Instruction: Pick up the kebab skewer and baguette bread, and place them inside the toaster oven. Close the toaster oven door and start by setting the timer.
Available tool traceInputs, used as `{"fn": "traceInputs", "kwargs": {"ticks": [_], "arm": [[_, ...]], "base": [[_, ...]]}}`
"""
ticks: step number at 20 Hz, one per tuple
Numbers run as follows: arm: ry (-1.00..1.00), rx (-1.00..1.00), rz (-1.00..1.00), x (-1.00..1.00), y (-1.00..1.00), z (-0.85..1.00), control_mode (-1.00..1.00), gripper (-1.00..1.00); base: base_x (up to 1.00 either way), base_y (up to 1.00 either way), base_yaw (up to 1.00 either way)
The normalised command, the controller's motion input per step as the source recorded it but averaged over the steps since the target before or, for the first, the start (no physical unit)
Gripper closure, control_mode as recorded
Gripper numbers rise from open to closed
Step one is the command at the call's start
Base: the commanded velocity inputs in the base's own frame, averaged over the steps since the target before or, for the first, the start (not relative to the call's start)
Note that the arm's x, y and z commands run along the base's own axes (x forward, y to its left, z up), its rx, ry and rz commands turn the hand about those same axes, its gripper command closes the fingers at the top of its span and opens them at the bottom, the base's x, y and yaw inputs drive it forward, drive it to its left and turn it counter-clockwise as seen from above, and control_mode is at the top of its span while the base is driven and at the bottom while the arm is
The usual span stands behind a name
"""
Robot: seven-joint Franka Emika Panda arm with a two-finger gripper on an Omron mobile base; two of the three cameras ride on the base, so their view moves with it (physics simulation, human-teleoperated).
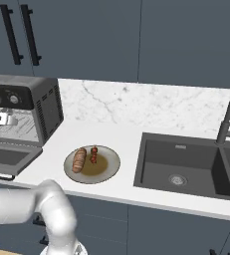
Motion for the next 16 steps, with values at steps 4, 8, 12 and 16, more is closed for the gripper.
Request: {"fn": "traceInputs", "kwargs": {"ticks": [4,8,12,16], "arm": [[0.21,-0.08,0.00,-1.00,0.00,-0.80,-1.00,-1.00],[0.30,-0.06,0.00,-1.00,0.00,-0.68,-1.00,-1.00],[0.39,-0.06,0.00,-1.00,-0.07,-0.65,-1.00,-1.00],[0.40,-0.05,0.00,-1.00,-0.27,-0.39,-1.00,-1.00]], "base": [[0.00,0.00,0.00],[0.00,0.00,0.00],[0.00,0.00,0.00],[0.00,0.00,0.00]]}}
